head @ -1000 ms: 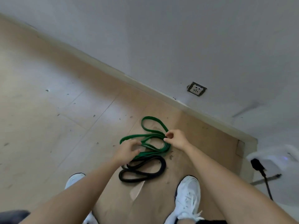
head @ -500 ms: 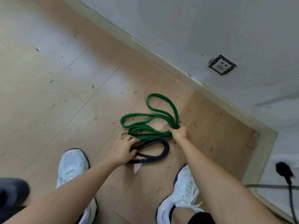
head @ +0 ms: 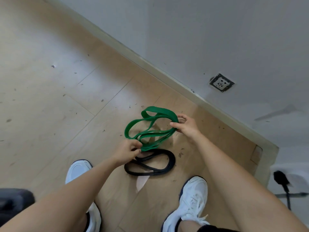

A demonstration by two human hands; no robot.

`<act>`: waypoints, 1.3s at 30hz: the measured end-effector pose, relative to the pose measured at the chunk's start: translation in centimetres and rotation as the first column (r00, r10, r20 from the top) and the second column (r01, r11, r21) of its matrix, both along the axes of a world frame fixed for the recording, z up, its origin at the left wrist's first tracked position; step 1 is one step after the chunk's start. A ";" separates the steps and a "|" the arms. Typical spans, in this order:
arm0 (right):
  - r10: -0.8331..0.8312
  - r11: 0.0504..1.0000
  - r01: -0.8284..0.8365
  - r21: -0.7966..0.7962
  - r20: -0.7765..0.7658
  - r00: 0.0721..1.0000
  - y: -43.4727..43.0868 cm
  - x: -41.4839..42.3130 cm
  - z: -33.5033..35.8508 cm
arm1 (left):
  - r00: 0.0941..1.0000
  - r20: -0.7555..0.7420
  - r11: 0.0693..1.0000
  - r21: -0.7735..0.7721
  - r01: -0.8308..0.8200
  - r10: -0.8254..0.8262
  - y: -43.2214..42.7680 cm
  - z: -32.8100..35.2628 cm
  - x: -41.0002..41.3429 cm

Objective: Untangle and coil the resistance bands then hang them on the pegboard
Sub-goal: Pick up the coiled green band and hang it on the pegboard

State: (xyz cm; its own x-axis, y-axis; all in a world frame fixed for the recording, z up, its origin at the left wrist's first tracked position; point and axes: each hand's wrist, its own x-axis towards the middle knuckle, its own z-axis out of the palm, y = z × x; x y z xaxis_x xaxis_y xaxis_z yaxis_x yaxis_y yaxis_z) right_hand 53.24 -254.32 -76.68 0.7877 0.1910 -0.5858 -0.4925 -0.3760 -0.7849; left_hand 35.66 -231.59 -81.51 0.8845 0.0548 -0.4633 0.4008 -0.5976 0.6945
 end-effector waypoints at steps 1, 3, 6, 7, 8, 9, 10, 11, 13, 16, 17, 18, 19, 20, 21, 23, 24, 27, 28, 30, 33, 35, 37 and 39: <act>0.041 0.999 -0.041 0.006 0.036 0.999 0.6 0.2 1.2 | 0.996 0.057 0.997 -0.015 -0.071 0.071 0.1 1.0 0.5; 0.134 0.991 -0.134 -0.001 0.117 0.984 1.7 0.4 3.5 | 0.963 0.175 0.979 -0.037 -0.200 0.204 0.5 3.0 1.7; 0.269 0.963 -0.265 -0.048 0.232 0.935 3.1 0.3 6.9 | 0.879 0.360 0.948 -0.073 -0.308 0.313 1.1 6.7 3.9; 0.305 0.952 -0.300 -0.060 0.254 0.918 3.4 0.1 8.1 | 0.853 0.415 0.947 -0.084 -0.310 0.316 1.3 8.1 4.6; 0.341 0.940 -0.335 -0.071 0.272 0.900 3.7 0.0 9.3 | 0.839 0.452 0.951 -0.089 -0.295 0.302 1.5 9.3 5.2; 0.374 0.927 -0.366 -0.080 0.285 0.883 3.9 -0.2 10.5 | 0.842 0.464 0.961 -0.088 -0.263 0.273 1.7 10.6 5.7; 0.410 0.911 -0.402 -0.090 0.294 0.863 4.0 -0.3 11.7 | 0.859 0.460 0.974 -0.079 -0.213 0.226 1.9 11.8 6.2; 0.442 0.896 -0.434 -0.097 0.295 0.847 4.0 -0.4 13.0 | 0.879 0.449 0.987 -0.061 -0.149 0.161 2.2 12.9 6.5; 0.510 0.859 -0.499 -0.117 0.292 0.809 3.9 -0.6 15.5 | 0.905 0.426 1.000 0.004 0.001 -0.003 2.4 15.0 7.1; 0.605 0.796 -0.573 -0.196 0.305 0.736 3.4 -0.9 19.2 | 0.903 0.389 0.982 0.045 0.182 -0.185 2.1 17.8 7.6; 0.622 0.783 -0.583 -0.217 0.312 0.718 3.1 -1.0 20.5 | 0.895 0.387 0.974 0.049 0.221 -0.223 1.9 18.6 7.7; 0.632 0.775 -0.588 -0.233 0.321 0.705 2.8 -1.2 21.7 | 0.887 0.393 0.968 0.037 0.247 -0.242 1.7 19.5 7.7; 0.638 0.769 -0.589 -0.248 0.330 0.696 2.5 -1.4 22.8 | 0.885 0.402 0.967 0.007 0.256 -0.237 1.3 20.4 7.6; 0.644 0.765 -0.591 -0.257 0.340 0.685 2.1 -1.7 24.0 | 0.884 0.413 0.966 -0.032 0.256 -0.221 0.9 21.2 7.5; 0.649 0.760 -0.593 -0.265 0.353 0.674 1.7 -2.0 25.0 | 0.884 0.423 0.963 -0.077 0.257 -0.201 0.4 22.1 7.3; 0.654 0.755 -0.593 -0.279 0.385 0.652 0.7 -2.6 26.8 | 0.898 0.411 0.948 -0.193 0.252 -0.155 -0.6 23.9 7.0; 0.650 0.758 -0.587 -0.284 0.401 0.646 0.2 -2.9 27.5 | 0.907 0.402 0.937 -0.250 0.245 -0.130 -1.1 24.6 6.8; 0.613 0.787 -0.558 -0.263 0.430 0.663 -1.8 -3.4 28.8 | 0.912 0.403 0.911 -0.345 0.225 -0.073 -2.4 27.1 6.6; 0.600 0.796 -0.554 -0.242 0.425 0.677 -2.4 -3.6 29.1 | 0.909 0.412 0.909 -0.351 0.225 -0.066 -2.8 28.1 6.7; 0.600 0.797 -0.562 -0.222 0.397 0.694 -3.5 -3.9 29.3 | 0.896 0.437 0.916 -0.324 0.239 -0.079 -3.7 30.3 6.8; 0.626 0.778 -0.586 -0.226 0.365 0.689 -4.5 -4.3 29.0 | 0.878 0.464 0.920 -0.284 0.271 -0.115 -5.3 33.4 7.2; 0.586 0.805 -0.572 -0.161 0.375 0.718 -5.3 -4.3 29.1 | 0.870 0.481 0.920 -0.283 0.272 -0.109 -6.2 35.3 7.6; 0.494 0.854 -0.516 -0.069 0.419 0.761 -6.3 -4.3 30.1 | 0.860 0.505 0.924 -0.288 0.250 -0.075 -6.9 37.3 8.1; 0.352 0.906 -0.421 0.039 0.482 0.802 -7.2 -4.2 31.7 | 0.847 0.531 0.931 -0.298 0.212 -0.023 -7.3 39.0 9.0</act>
